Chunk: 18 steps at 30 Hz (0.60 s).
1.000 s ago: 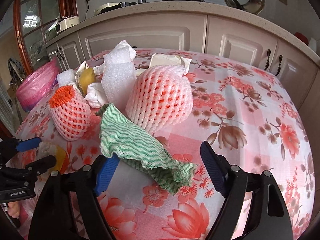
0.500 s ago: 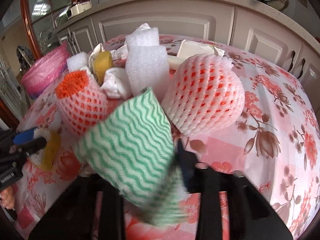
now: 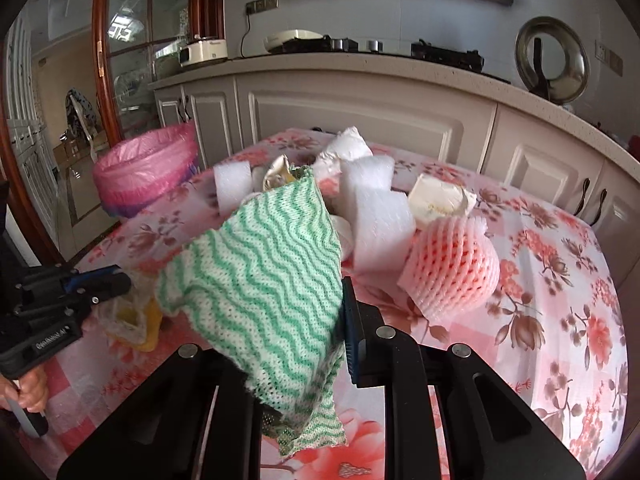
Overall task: Collect trash
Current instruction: 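Grasp the green striped cloth with the right tool while the left tool grasps the yellow sponge, then carry both items to the pink bin and open both tools to drop them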
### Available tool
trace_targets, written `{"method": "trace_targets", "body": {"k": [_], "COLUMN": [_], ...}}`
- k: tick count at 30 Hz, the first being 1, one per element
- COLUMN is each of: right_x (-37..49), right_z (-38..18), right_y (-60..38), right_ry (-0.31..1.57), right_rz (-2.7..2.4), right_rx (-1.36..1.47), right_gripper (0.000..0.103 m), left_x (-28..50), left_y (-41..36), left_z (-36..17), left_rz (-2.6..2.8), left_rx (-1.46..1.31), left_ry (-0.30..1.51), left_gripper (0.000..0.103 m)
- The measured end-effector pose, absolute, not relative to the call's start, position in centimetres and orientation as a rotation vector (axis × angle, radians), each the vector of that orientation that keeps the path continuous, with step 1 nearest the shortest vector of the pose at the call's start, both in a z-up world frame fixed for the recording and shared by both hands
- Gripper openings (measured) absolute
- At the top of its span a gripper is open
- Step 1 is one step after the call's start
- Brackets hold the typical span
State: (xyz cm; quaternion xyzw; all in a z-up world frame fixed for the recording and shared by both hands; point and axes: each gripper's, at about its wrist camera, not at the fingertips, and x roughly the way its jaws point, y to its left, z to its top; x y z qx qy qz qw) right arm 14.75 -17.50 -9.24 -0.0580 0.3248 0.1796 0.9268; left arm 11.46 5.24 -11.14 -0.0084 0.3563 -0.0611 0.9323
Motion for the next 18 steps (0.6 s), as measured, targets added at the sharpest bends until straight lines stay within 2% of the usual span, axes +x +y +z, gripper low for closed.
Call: {"method": "trace_targets", "body": {"k": [7,18], "right_x": [14.5,21.8], "right_z": [-8.0,-5.0], "right_y": [-14.6,-2.9], "right_ry": [0.649,0.601], "right_rz": [0.449,0.672], "right_rx": [-0.142,-0.173], "right_gripper": [0.018,0.018], "left_x": [10.8,14.0], "left_y": [7.8,18.1], "left_z": [-8.6,-3.4], "left_rz": [-0.044,0.195], "left_rx": [-0.005,-0.07], "left_ry": [0.645,0.533], "left_gripper": [0.011,0.011]}}
